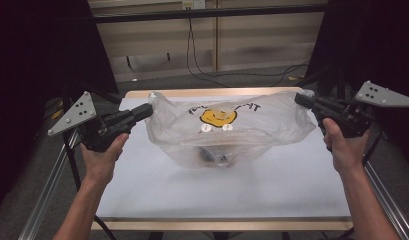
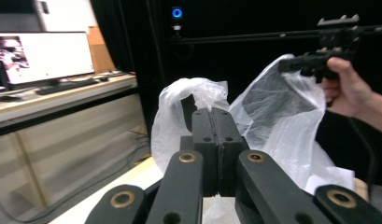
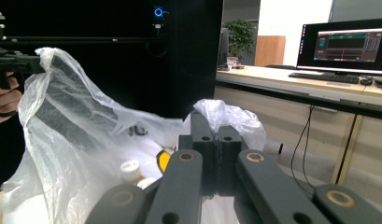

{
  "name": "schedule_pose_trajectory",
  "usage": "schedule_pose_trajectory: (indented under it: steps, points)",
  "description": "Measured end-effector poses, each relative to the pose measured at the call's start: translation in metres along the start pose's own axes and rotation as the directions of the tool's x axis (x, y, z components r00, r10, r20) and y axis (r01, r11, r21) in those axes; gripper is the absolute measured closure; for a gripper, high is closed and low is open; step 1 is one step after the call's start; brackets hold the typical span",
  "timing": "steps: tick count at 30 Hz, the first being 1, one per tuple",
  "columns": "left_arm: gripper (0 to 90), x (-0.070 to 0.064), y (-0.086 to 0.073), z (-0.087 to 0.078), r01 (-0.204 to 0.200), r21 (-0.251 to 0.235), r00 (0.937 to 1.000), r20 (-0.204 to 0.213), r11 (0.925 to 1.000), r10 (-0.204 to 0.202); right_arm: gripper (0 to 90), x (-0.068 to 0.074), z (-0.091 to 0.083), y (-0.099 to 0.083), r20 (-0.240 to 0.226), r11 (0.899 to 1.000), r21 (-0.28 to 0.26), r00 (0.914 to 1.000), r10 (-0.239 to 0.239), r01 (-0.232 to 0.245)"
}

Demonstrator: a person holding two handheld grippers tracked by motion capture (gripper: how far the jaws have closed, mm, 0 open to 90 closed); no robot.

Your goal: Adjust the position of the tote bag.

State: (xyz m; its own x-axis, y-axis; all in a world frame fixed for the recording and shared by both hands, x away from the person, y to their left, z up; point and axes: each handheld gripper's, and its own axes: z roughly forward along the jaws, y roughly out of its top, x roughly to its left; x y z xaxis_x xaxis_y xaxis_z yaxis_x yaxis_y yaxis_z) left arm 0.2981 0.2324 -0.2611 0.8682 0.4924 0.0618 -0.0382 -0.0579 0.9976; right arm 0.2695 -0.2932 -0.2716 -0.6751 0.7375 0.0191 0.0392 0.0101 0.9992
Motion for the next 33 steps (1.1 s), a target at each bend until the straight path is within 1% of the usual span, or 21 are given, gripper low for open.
schedule_pose_trajectory:
  steps: [3,4,5,6,7,9,11,12,13,14,17,18,20,21,22,24,26,27,28,29,33]
  points:
    - [90.0,0.007,0.004,-0.002,0.01,-0.017,0.9997,-0.023,0.9998,-0.011,89.7,-0.002,0.008,0.012,0.0,1.0,-0.004,1.0,-0.009,0.009]
    - [90.0,0.01,0.006,-0.003,0.004,-0.021,0.9997,-0.022,0.9998,-0.004,89.8,-0.004,0.011,0.016,-0.001,1.0,-0.007,0.9999,-0.015,0.015]
    - [90.0,0.01,0.007,-0.004,0.032,-0.045,0.9993,-0.016,0.9985,-0.033,89.8,-0.005,0.013,0.019,0.0,1.0,-0.009,0.9999,-0.012,0.012]
    - [90.0,0.012,0.009,-0.006,0.017,-0.046,0.9998,-0.011,0.9988,-0.017,89.8,-0.007,0.015,0.022,0.002,1.0,-0.011,1.0,-0.007,0.007]
    - [90.0,0.011,0.012,-0.006,0.003,-0.044,0.9997,-0.022,0.999,-0.004,89.8,-0.009,0.017,0.025,0.003,1.0,-0.014,1.0,-0.006,0.006]
    - [90.0,0.011,0.016,-0.006,0.006,-0.053,0.9992,-0.039,0.9986,-0.008,89.8,-0.01,0.021,0.03,0.011,1.0,-0.014,0.9998,-0.013,0.014]
    - [90.0,0.014,0.019,-0.007,-0.006,-0.058,0.9985,-0.054,0.9983,0.003,89.8,-0.011,0.023,0.035,0.008,0.999,-0.032,0.9999,-0.008,0.008]
    - [90.0,0.017,0.02,-0.008,-0.02,-0.05,0.998,-0.061,0.9985,0.017,89.8,-0.011,0.024,0.037,0.012,0.999,-0.037,0.9999,-0.009,0.009]
    - [90.0,0.018,0.02,-0.008,-0.018,-0.061,0.9975,-0.07,0.998,0.014,89.8,-0.011,0.025,0.039,0.01,0.999,-0.041,0.9999,-0.01,0.01]
    - [90.0,0.019,0.021,-0.007,-0.027,-0.055,0.9972,-0.071,0.9981,0.023,89.8,-0.01,0.026,0.041,0.012,0.999,-0.037,0.9998,-0.014,0.014]
    - [90.0,0.028,0.021,-0.007,-0.042,-0.018,0.993,-0.111,0.9989,0.04,89.8,-0.011,0.032,0.046,0.017,1.0,-0.02,0.9996,-0.021,0.022]
    - [90.0,0.031,0.021,-0.006,-0.034,-0.023,0.9914,-0.127,0.9992,0.031,89.7,-0.012,0.034,0.047,0.022,0.999,-0.023,0.9995,-0.023,0.023]
    - [90.0,0.036,0.021,-0.008,-0.015,-0.028,0.9902,-0.14,0.9995,0.011,89.7,-0.015,0.038,0.049,0.031,1.0,-0.018,0.9994,-0.017,0.017]
    - [90.0,0.038,0.019,-0.01,-0.016,-0.016,0.9886,-0.15,0.9997,0.014,89.7,-0.017,0.041,0.049,0.041,1.0,-0.018,0.999,-0.018,0.018]
    - [90.0,0.038,0.016,-0.01,-0.027,-0.001,0.9858,-0.166,0.9996,0.027,89.8,-0.018,0.044,0.049,0.051,1.0,-0.005,0.9985,-0.017,0.018]
    - [90.0,0.039,0.005,-0.011,-0.02,0.019,0.9857,-0.167,0.9996,0.023,89.8,-0.02,0.046,0.046,0.049,1.0,0.002,0.9988,-0.01,0.01]
    - [90.0,0.041,-0.007,-0.011,0.026,0.001,0.9903,-0.137,0.9997,-0.026,89.8,-0.021,0.047,0.04,0.048,1.0,0.013,0.9989,-0.002,0.002]
    - [90.0,0.041,-0.012,-0.011,0.026,0.011,0.9913,-0.129,0.9996,-0.024,89.8,-0.02,0.047,0.036,0.048,1.0,0.023,0.9988,0.0,-0.001]
    - [90.0,0.04,-0.021,-0.01,0.042,0.012,0.9921,-0.119,0.999,-0.04,89.8,-0.02,0.047,0.031,0.038,1.0,0.028,0.9992,0.009,-0.01]
    - [90.0,0.04,-0.026,-0.009,0.042,0.022,0.9921,-0.12,0.9989,-0.039,89.8,-0.018,0.046,0.023,0.016,0.999,0.031,0.9992,0.037,-0.037]
    - [90.0,0.041,-0.038,-0.005,0.063,0.037,0.9919,-0.112,0.9973,-0.059,89.8,-0.014,0.047,0.008,0.015,0.997,0.073,0.9994,0.029,-0.03]
